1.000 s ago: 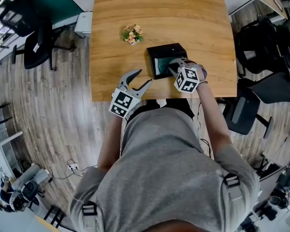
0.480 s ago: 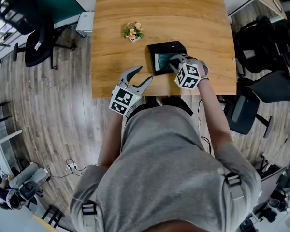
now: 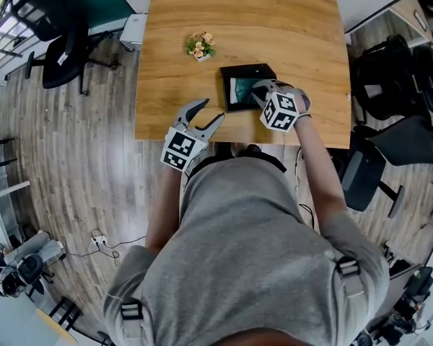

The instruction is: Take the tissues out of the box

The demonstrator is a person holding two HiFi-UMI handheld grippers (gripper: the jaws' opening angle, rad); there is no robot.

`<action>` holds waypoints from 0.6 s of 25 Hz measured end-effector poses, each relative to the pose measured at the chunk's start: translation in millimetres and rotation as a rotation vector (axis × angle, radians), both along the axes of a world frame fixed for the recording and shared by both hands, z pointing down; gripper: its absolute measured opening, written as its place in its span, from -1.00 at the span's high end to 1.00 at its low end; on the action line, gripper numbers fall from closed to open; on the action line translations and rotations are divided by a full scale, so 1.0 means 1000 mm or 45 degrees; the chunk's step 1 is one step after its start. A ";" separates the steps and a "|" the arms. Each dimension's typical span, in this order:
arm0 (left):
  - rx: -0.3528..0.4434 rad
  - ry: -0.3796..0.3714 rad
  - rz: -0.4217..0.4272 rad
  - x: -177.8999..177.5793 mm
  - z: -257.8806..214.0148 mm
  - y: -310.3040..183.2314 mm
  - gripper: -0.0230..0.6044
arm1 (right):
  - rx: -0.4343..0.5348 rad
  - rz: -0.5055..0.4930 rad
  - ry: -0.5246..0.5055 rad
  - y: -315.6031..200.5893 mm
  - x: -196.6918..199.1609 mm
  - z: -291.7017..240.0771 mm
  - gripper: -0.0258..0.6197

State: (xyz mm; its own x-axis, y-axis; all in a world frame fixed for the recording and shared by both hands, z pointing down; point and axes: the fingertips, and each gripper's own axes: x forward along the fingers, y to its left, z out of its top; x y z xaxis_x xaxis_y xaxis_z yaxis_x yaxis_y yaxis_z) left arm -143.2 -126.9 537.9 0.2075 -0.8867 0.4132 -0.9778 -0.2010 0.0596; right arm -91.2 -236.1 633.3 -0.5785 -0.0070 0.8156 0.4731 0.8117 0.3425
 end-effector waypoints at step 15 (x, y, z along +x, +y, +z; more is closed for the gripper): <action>-0.021 0.000 -0.085 0.049 -0.013 -0.007 0.16 | -0.010 -0.090 -0.015 -0.006 0.035 -0.015 0.88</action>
State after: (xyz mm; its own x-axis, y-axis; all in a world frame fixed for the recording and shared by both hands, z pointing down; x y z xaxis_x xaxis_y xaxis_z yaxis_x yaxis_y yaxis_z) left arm -94.3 -134.3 525.0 0.1483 -0.8917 0.4276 -0.9889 -0.1345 0.0624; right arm -56.3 -242.3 618.7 -0.5869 0.0403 0.8087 0.5251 0.7792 0.3422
